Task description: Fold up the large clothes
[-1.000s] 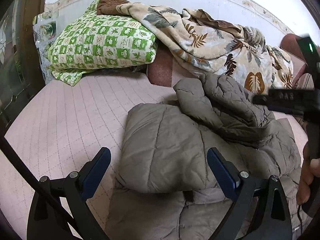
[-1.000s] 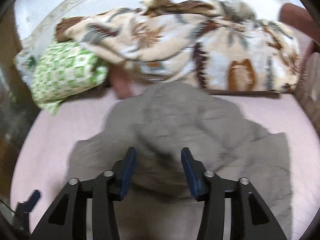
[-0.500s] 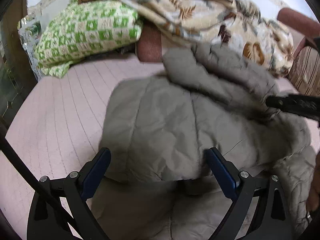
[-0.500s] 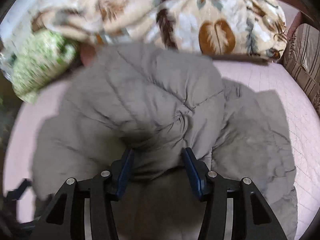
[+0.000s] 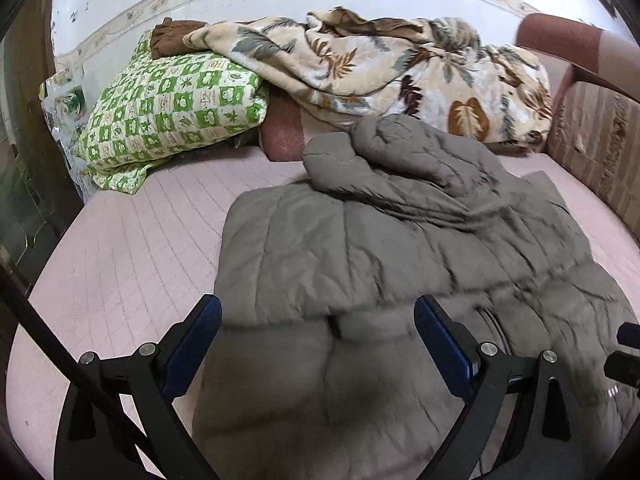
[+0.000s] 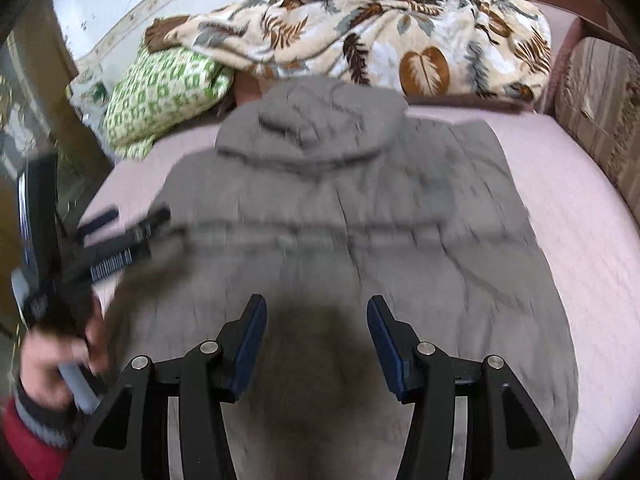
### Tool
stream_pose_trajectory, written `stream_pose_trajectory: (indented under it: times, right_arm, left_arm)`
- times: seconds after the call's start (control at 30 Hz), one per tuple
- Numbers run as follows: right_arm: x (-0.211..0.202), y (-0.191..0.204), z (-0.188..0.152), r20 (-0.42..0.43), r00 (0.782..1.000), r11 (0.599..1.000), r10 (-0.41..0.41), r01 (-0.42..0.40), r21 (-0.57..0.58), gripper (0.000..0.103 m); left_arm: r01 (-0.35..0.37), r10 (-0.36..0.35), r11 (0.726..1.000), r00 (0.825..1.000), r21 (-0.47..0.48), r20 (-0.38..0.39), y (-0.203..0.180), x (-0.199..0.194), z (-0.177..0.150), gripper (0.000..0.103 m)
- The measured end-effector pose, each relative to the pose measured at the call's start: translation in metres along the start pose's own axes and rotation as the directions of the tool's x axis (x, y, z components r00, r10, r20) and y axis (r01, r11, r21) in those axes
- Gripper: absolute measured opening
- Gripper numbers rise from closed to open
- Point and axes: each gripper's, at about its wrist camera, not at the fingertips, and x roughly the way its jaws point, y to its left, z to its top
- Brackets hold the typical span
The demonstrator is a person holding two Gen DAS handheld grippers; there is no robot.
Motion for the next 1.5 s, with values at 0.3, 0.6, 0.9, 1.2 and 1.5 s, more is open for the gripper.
stream_pose_trajectory:
  times: [0.3, 0.6, 0.9, 1.2, 1.5]
  right_arm:
    - [-0.025, -0.016, -0.068, 0.008, 1.0, 1.0, -0.02, 0.02, -0.02, 0.066]
    - [-0.008, -0.012, -0.104, 0.005, 0.998, 0.992, -0.057, 0.057, -0.108, 0.066]
    - [0.005, -0.021, -0.116, -0.009, 0.999, 0.995, -0.047, 0.046, -0.093, 0.077]
    - [-0.022, -0.022, -0.12, 0.049, 0.999, 0.996, -0.007, 0.011, -0.084, 0.077]
    - [0.0, -0.023, -0.125, -0.022, 0.999, 0.997, -0.023, 0.021, -0.077, 0.086]
  left_arm:
    - [0.063, -0.064, 0.997, 0.998, -0.043, -0.025, -0.019, -0.063, -0.069, 0.097]
    - [0.037, -0.05, 0.996, 0.983, -0.076, -0.179, -0.041, -0.069, -0.151, 0.097]
    - [-0.052, 0.046, 0.998, 0.986, -0.033, -0.157, -0.053, -0.066, -0.164, 0.098]
    - [-0.101, 0.093, 0.993, 0.988, -0.055, -0.124, -0.061, -0.088, -0.178, 0.098]
    - [-0.103, 0.097, 0.992, 0.99, -0.066, -0.099, -0.06, -0.082, -0.185, 0.102]
